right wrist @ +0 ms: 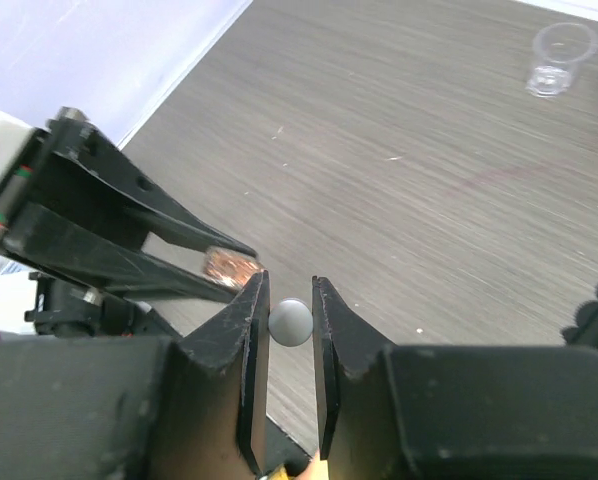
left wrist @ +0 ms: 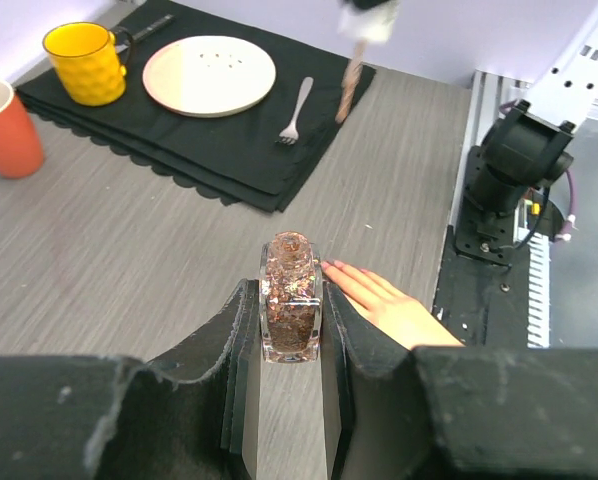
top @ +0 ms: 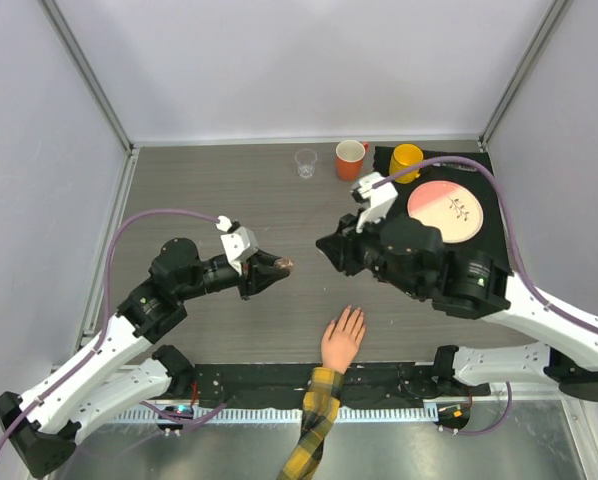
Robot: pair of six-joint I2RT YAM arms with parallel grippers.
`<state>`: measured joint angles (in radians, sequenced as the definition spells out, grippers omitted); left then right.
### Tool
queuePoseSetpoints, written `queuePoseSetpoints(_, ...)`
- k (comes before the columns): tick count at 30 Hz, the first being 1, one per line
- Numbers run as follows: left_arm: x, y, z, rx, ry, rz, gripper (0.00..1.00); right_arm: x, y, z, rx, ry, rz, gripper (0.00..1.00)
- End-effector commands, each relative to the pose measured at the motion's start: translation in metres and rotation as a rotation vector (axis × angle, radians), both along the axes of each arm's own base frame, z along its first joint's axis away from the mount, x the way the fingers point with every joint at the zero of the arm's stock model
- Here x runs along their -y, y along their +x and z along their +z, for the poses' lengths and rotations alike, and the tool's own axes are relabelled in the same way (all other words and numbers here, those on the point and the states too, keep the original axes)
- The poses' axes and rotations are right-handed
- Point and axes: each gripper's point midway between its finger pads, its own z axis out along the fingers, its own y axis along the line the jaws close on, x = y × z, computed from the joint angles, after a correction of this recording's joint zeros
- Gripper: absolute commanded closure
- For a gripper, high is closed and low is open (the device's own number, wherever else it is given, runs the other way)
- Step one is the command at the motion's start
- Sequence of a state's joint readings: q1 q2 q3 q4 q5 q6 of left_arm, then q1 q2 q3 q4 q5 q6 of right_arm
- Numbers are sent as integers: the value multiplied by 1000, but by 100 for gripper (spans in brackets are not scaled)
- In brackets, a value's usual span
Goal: Paint the nails
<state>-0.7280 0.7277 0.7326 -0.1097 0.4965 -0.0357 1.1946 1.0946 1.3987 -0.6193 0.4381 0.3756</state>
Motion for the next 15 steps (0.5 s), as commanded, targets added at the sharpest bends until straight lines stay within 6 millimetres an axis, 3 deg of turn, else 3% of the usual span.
queuePoseSetpoints(1,-1,12,20,79,-37,46,100,34,8,-5,-1,46,-116,99)
queuePoseSetpoints(4,1,16,26,81,-39,54,100,52,10,-40,-47,1,-165,99)
queuePoseSetpoints(5,1,17,34,92,-49,59,100,59,9,-64,-76,-51,-185,99)
queuePoseSetpoints(7,3,21,37,91,-48,67,100,73,9,-83,-106,-58,-220,99)
queuePoseSetpoints(8,3,22,42,96,-52,68,100,79,7,-108,-149,-76,-245,99)
queuePoseSetpoints(9,5,24,44,96,-55,67,100,86,6,-115,-165,-65,-263,99)
queuePoseSetpoints(10,9,28,41,82,-47,68,100,95,6,-136,-196,-87,-295,99)
queuePoseSetpoints(15,32,42,46,43,-95,39,100,120,3,-178,-274,-45,-417,99)
